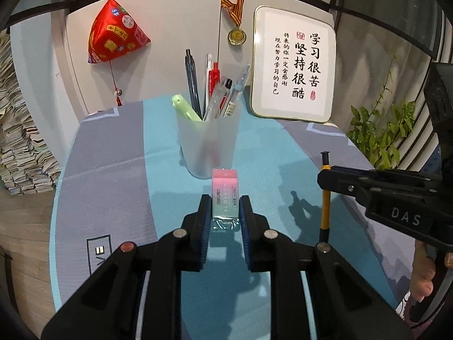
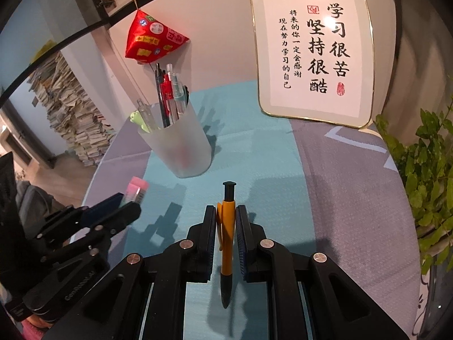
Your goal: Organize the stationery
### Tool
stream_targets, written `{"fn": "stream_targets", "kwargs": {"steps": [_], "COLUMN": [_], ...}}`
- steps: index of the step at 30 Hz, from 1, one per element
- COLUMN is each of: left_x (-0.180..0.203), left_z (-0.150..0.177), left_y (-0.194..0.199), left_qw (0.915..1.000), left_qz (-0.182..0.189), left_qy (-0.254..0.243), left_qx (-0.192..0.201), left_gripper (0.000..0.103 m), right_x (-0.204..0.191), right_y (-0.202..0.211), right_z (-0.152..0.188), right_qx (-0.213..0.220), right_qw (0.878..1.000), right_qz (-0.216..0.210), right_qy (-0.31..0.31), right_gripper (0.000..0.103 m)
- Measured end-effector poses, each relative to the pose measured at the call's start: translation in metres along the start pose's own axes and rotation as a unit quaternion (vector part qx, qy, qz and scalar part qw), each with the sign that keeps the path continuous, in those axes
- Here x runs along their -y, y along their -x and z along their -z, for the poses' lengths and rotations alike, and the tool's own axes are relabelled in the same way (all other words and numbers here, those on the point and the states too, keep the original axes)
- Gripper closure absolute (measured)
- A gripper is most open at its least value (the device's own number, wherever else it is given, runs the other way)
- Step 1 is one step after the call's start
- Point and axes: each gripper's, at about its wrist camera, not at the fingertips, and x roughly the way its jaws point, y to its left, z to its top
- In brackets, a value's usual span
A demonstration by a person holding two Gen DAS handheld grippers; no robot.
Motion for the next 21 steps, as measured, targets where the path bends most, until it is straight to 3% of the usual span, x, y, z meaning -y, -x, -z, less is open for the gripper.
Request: {"fn": "stream_targets", "kwargs": {"steps": [11, 21], "left_x": [-0.01, -0.032], "left_z": [0.011, 0.015], "left_y": [0.009, 0.023], "left_qw": [0.9999, 0.9991], "left_qz": [-0.008, -0.011], "left_qy": [0.011, 0.035], "left_qx": [0.003, 0.02], "left_gripper": [0.085, 0.085], "right_x": [-0.019, -0.064], "right_y": [0.015, 0.051], "right_z": [-0.021, -0.085], "right_qx": [0.031, 0.124], "right_qw": [0.999, 0.99], "right_qz": [-0.005, 0.007], "right_qy": [0.024, 0.066], "right_gripper": [0.088, 0.088]}}
